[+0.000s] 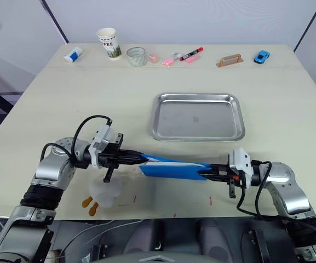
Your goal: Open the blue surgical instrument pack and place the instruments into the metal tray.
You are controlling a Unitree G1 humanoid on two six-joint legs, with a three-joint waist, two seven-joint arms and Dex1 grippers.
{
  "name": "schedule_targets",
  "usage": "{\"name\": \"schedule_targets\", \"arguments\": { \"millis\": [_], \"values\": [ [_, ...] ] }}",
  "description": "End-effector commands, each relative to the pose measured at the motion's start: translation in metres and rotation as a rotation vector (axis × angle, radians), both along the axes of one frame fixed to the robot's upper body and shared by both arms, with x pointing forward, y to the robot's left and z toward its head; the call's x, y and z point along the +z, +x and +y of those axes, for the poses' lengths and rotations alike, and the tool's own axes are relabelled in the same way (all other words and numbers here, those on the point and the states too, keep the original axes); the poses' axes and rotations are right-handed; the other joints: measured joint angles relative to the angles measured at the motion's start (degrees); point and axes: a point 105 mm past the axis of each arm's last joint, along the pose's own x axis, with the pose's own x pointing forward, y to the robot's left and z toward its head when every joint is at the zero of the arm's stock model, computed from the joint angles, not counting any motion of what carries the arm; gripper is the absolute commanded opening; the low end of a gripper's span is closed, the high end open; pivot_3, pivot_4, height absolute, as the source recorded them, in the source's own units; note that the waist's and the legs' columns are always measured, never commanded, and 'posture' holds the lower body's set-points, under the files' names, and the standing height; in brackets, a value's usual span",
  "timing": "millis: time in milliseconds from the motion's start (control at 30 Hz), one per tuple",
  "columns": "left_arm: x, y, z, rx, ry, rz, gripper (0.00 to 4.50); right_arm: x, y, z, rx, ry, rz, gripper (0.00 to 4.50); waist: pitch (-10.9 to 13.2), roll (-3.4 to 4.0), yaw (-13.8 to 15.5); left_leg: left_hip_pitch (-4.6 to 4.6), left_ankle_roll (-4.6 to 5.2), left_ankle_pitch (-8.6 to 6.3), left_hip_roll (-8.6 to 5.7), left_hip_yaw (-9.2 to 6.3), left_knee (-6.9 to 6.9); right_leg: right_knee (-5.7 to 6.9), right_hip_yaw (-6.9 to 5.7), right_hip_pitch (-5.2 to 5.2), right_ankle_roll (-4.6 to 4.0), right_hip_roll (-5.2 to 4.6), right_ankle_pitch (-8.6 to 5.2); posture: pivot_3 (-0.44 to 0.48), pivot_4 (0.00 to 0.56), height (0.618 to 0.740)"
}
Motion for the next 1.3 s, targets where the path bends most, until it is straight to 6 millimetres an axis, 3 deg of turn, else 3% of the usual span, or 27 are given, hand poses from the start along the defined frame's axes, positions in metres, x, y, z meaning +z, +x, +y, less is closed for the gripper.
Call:
{"name": "schedule_targets", "arguments": {
  "millis": [33, 267, 533, 767, 900, 1100, 1167, 1300],
  "values": [
    [0.017, 0.002, -0.005, -0.018, -0.03, -0.069, 0.0, 0.001, -0.002, -0.006, -0.013, -0.043, 0.038, 1.09, 0.0, 0.01, 0.09, 0.0, 0.0, 0.0, 0.0, 0.0, 0.0, 0.0, 0.0, 0.0, 0.0, 0.0, 0.0, 0.0, 0.15, 0.74],
    [0.017, 0.002, -0.008, -0.022, -0.031, -0.07, 0.0, 0.017, -0.013, -0.02, -0.005, -0.062, 0.051, 4.43, 0.02, 0.03, 0.21, -0.07, 0.0, 0.0, -0.04, -0.02, 0.02, -0.04, -0.02, 0.0, 0.01, -0.05, 0.0, 0.0, 0.15, 0.74],
    [0.012, -0.002, -0.009, -0.024, -0.021, -0.034, 0.0, 0.046, -0.022, -0.038, -0.039, -0.046, 0.099, 4.48, 0.02, 0.02, 0.19, -0.09, 0.0, 0.0, -0.04, -0.07, 0.04, -0.04, -0.05, 0.01, 0.01, -0.04, 0.0, 0.0, 0.15, 0.74],
    [0.007, -0.003, -0.006, 0.009, -0.018, -0.009, 0.0, 0.088, -0.018, -0.019, -0.03, 0.126, 0.095, 4.48, 0.02, 0.02, 0.08, -0.08, 0.0, 0.0, -0.04, -0.07, 0.05, -0.03, -0.03, 0.03, 0.02, -0.05, 0.0, 0.0, 0.15, 0.74],
    [0.002, -0.005, -0.005, 0.033, 0.0, -0.001, 0.0, 0.082, -0.032, 0.003, 0.057, 0.133, 0.115, 3.54, 0.02, 0.01, 0.36, -0.12, 0.0, 0.0, -0.04, -0.15, 0.04, -0.07, -0.11, 0.03, 0.02, -0.05, 0.0, 0.0, 0.15, 0.74],
    [-0.002, -0.003, -0.006, 0.062, 0.008, -0.003, 0.0, 0.063, -0.04, 0.012, 0.079, 0.086, 0.144, 0.57, 0.0, -0.01, 0.3, -0.1, 0.0, 0.0, -0.07, -0.11, 0.06, -0.06, -0.06, 0.06, 0.03, -0.09, 0.01, 0.0, 0.15, 0.74],
    [-0.003, -0.002, -0.007, 0.079, 0.006, -0.003, 0.0, 0.046, -0.04, 0.011, 0.061, 0.029, 0.144, 0.06, -0.01, -0.02, 0.35, -0.09, 0.0, 0.0, -0.08, -0.14, 0.06, -0.06, -0.09, 0.07, 0.03, -0.08, 0.0, 0.0, 0.15, 0.74],
    [-0.003, 0.0, -0.008, 0.096, 0.004, -0.007, 0.0, 0.02, -0.04, 0.008, 0.034, -0.047, 0.154, 0.06, -0.01, -0.02, 0.21, -0.1, 0.0, 0.0, -0.07, -0.14, 0.05, -0.06, -0.08, 0.06, 0.03, -0.06, 0.0, 0.0, 0.15, 0.74]
  ]
}}
